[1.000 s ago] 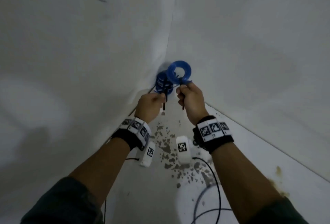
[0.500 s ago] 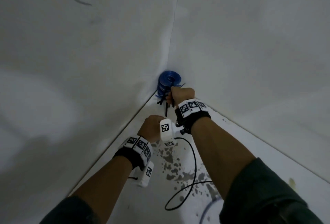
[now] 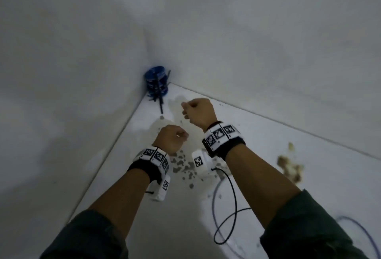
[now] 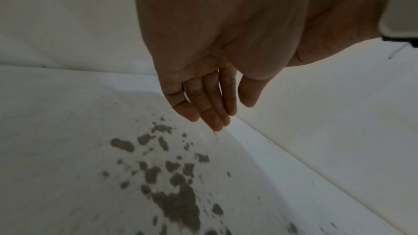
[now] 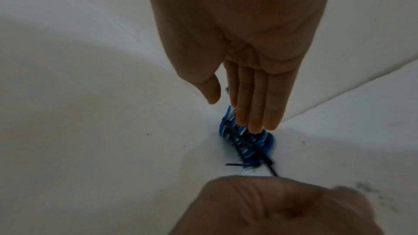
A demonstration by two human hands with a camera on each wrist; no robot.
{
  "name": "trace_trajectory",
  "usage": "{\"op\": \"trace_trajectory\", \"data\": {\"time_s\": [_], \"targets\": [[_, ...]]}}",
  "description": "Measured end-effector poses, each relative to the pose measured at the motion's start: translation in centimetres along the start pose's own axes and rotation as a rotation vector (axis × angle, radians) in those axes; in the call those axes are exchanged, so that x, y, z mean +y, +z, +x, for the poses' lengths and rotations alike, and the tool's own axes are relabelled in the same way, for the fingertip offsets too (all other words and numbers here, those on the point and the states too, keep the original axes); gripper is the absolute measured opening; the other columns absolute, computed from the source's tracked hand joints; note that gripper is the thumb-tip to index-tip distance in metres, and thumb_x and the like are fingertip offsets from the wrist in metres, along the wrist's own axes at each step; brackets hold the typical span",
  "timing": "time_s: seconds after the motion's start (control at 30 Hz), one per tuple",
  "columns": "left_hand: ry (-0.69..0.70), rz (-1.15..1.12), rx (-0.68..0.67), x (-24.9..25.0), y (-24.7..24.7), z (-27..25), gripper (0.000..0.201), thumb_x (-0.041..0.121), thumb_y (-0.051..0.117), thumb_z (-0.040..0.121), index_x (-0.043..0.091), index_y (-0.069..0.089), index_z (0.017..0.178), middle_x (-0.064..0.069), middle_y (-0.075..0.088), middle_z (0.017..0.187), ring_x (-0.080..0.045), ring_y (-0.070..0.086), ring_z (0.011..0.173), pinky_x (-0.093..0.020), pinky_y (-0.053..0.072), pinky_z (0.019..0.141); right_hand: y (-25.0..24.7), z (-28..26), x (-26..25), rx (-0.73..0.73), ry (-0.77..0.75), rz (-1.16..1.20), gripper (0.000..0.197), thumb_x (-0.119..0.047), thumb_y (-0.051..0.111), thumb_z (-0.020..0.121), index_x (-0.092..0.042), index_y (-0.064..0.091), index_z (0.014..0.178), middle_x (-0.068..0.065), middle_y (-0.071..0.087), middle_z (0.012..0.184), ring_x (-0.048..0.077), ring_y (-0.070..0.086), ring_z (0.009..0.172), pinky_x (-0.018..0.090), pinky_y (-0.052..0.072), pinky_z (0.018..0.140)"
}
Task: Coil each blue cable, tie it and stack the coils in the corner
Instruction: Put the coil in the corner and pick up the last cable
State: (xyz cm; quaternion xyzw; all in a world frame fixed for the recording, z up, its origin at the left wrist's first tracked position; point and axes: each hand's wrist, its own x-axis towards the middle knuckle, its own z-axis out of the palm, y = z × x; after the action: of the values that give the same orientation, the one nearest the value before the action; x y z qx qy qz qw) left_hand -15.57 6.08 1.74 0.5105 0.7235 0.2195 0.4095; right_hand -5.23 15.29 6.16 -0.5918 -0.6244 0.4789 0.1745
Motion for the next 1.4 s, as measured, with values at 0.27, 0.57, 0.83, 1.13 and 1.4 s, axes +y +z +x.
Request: {"op": "trace_trajectory", "data": {"time_s": [0.27, 0.57, 0.83, 1.13, 1.4], "targets": [[0.069, 0.328, -0.204, 4.3, 11.6, -5.6, 0.022, 0.031, 0.064, 0.092, 0.012, 0.064, 0.081, -0.01, 0.069, 0.091, -0.029, 0.066, 0.086, -0.033, 0.053, 0.073, -11.1, -15.7, 17.5, 0.14, 0.27, -0.1, 0.034, -0.028, 0.06, 0.096, 0.0, 0.073, 0.083, 0.017, 0.074, 0.08, 0.03, 0.071, 0.076, 0.047, 0.059, 0.078], [0.12, 0.616, -0.1, 4.6, 19.6, -10.4, 0.015, 0.007, 0.055, 0.092, 0.002, 0.067, 0.101, -0.017, 0.066, 0.106, -0.031, 0.064, 0.091, -0.033, 0.047, 0.07, -14.5, -24.7, 25.0, 0.123, 0.242, -0.135, 0.027, -0.027, 0.058, 0.097, -0.004, 0.072, 0.102, 0.013, 0.073, 0.1, 0.028, 0.068, 0.095, 0.035, 0.055, 0.085], [0.577, 0.405, 0.205, 11.2, 22.8, -14.8, 0.004, 0.003, 0.065, 0.085, 0.006, 0.068, 0.087, -0.013, 0.063, 0.084, -0.033, 0.059, 0.077, -0.04, 0.048, 0.066, -19.9, -28.5, 24.6, 0.031, 0.041, -0.112, 0.034, -0.023, 0.044, 0.104, 0.0, 0.068, 0.11, 0.015, 0.071, 0.105, 0.026, 0.065, 0.092, 0.031, 0.048, 0.076], [0.421, -0.343, 0.008, 21.3, 24.4, -16.9, 0.015, 0.004, 0.06, 0.095, 0.016, 0.064, 0.085, -0.005, 0.067, 0.081, -0.012, 0.065, 0.073, -0.029, 0.052, 0.072, -27.9, -32.3, 19.3, -0.125, -0.089, 0.767, 0.008, -0.003, 0.057, 0.096, -0.003, 0.064, 0.101, 0.005, 0.069, 0.084, 0.013, 0.066, 0.074, 0.028, 0.054, 0.071], [0.309, -0.447, -0.31, 28.0, 25.2, -20.2, 0.035, 0.018, 0.044, 0.105, 0.013, 0.063, 0.076, -0.004, 0.049, 0.059, -0.014, 0.039, 0.047, -0.025, 0.033, 0.049, -30.4, -31.3, 16.6, 0.565, -0.292, 0.641, 0.007, 0.0, 0.069, 0.088, 0.0, 0.067, 0.095, 0.007, 0.075, 0.09, 0.016, 0.072, 0.082, 0.032, 0.06, 0.074]]}}
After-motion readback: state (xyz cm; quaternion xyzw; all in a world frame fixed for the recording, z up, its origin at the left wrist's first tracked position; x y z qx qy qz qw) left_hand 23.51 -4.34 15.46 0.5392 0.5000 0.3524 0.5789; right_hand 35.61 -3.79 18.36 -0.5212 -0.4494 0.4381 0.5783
